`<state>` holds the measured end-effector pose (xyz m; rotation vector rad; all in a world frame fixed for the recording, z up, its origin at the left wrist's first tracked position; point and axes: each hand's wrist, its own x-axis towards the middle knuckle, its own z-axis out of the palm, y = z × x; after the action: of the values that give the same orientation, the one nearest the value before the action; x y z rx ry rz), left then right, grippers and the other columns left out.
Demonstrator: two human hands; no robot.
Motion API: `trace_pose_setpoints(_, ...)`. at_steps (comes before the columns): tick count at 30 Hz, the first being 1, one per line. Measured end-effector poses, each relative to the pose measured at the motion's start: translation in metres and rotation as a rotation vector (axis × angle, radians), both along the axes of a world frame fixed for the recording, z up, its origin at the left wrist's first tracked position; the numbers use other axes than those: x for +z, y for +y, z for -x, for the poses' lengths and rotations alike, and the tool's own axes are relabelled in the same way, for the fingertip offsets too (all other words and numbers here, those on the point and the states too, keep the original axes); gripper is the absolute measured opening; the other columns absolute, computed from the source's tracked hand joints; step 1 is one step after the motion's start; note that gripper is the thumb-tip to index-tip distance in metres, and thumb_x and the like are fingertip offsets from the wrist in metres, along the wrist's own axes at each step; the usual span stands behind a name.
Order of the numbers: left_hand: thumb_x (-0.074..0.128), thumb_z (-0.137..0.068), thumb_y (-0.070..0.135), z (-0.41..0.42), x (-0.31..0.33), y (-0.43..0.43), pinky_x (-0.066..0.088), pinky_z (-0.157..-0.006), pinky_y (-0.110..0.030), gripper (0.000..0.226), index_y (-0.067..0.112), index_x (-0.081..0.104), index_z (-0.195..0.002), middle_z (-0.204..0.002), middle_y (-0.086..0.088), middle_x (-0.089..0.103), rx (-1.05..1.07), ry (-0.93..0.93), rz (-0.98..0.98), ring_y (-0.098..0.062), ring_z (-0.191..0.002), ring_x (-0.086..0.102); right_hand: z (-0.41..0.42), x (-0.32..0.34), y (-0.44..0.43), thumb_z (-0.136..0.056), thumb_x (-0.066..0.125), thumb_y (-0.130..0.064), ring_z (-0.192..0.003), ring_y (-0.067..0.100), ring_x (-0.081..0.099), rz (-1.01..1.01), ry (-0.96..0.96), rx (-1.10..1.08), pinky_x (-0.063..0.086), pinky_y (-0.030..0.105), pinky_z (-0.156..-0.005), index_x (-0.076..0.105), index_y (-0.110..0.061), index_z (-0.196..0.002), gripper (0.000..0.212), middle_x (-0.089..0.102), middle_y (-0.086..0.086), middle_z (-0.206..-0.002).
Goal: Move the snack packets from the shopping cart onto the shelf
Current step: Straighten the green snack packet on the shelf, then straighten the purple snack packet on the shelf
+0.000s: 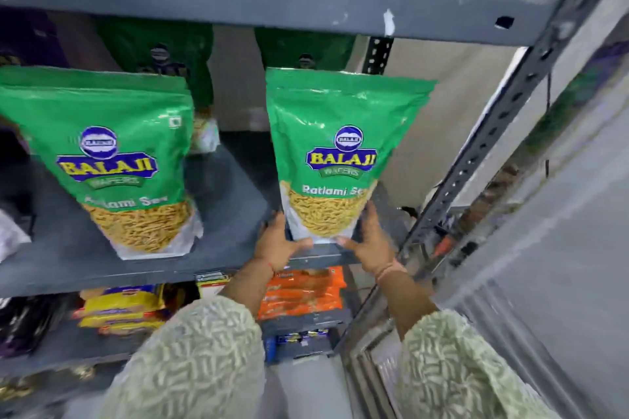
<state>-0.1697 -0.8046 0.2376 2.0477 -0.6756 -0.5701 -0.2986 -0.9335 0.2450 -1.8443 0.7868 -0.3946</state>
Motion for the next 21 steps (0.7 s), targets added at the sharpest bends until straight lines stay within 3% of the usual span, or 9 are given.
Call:
trace_pose_setpoints(2,0.074,-0.071,0.029,0.001,-0.006,0.0,0.041,-0.092,-0.042,0.062,0.002,0.044,-0.118,-0.125,-0.024,0.054,0.008,-0.082,-0.073,-0.039,-0.117,0.048,-0.002,-0.017,0.002,-0.07,0.063,-0.055,-0.125,0.03,0.045,0.067,0.102,-0.007,0.043,0.044,-0.102,0.021,-0.019,-0.14,0.089,0.046,0.011,-0.138)
trace_pose_setpoints(3,0.073,-0.072,0.029,0.003,-0.005,0.0,0.04,-0.092,-0.041,0.062,0.001,0.043,-0.119,-0.126,-0.025,0.053,0.003,-0.111,-0.101,-0.04,-0.119,0.046,-0.001,-0.021,0.004,-0.072,0.059,-0.055,-0.118,0.035,0.051,0.123,0.137,-0.029,0.046,0.048,-0.095,0.029,-0.016,-0.136,0.08,0.052,0.016,-0.13)
trace_pose_setpoints(6,0.071,-0.073,0.03,0.004,-0.002,-0.002,0.039,-0.097,-0.043,0.067,0.004,0.038,-0.126,-0.132,-0.023,0.05,0.01,-0.14,-0.123,-0.039,-0.125,0.04,-0.003,-0.022,0.007,-0.082,0.059,-0.034,-0.109,0.04,0.051,0.251,0.128,-0.072,0.044,0.044,-0.085,0.041,-0.009,-0.124,0.053,0.057,0.023,-0.115)
trace_pose_setpoints(11,0.072,-0.072,0.03,0.002,-0.001,0.003,0.038,-0.105,-0.045,0.073,0.012,0.033,-0.132,-0.138,-0.015,0.047,-0.011,-0.084,-0.066,-0.036,-0.13,0.037,-0.001,-0.014,0.015,-0.078,0.062,-0.03,-0.118,0.035,0.048,0.257,0.045,-0.103,0.044,0.047,-0.096,0.039,-0.02,-0.127,0.055,0.057,0.014,-0.124)
trace_pose_setpoints(14,0.071,-0.074,0.028,0.008,0.005,0.026,0.039,-0.108,-0.042,0.08,0.018,0.027,-0.139,-0.138,-0.009,0.051,0.055,0.02,0.128,-0.024,-0.13,0.044,0.013,-0.015,0.047,-0.081,0.058,-0.036,-0.136,0.03,0.032,0.333,0.062,-0.264,0.029,0.046,-0.109,0.03,-0.016,-0.136,0.064,0.036,0.014,-0.147)
trace_pose_setpoints(16,0.069,-0.076,0.029,0.017,0.006,0.058,0.045,-0.1,-0.036,0.069,0.017,0.036,-0.136,-0.123,-0.009,0.062,0.197,-0.002,0.238,-0.02,-0.117,0.056,0.021,-0.021,0.083,-0.084,0.04,-0.054,-0.138,0.034,0.026,0.462,0.115,-0.326,0.029,0.053,-0.106,0.03,-0.014,-0.136,0.067,0.026,0.018,-0.15)
trace_pose_setpoints(18,0.067,-0.077,0.031,0.026,0.004,0.095,0.05,-0.086,-0.03,0.05,0.019,0.049,-0.122,-0.101,-0.006,0.069,0.308,-0.093,0.277,-0.016,-0.096,0.064,0.018,-0.03,0.119,-0.082,0.024,-0.066,-0.131,0.037,0.035,0.541,0.1,-0.218,0.035,0.053,-0.101,0.037,-0.018,-0.128,0.068,0.034,0.021,-0.144)
trace_pose_setpoints(21,0.065,-0.079,0.032,0.012,-0.006,0.158,0.049,-0.071,-0.016,0.028,0.024,0.055,-0.105,-0.086,0.002,0.067,0.465,-0.145,0.315,0.003,-0.079,0.063,-0.019,-0.037,0.164,-0.083,0.031,-0.061,-0.125,0.035,0.039,0.577,0.053,0.029,0.03,0.041,-0.104,0.04,-0.018,-0.12,0.057,0.041,0.022,-0.138)
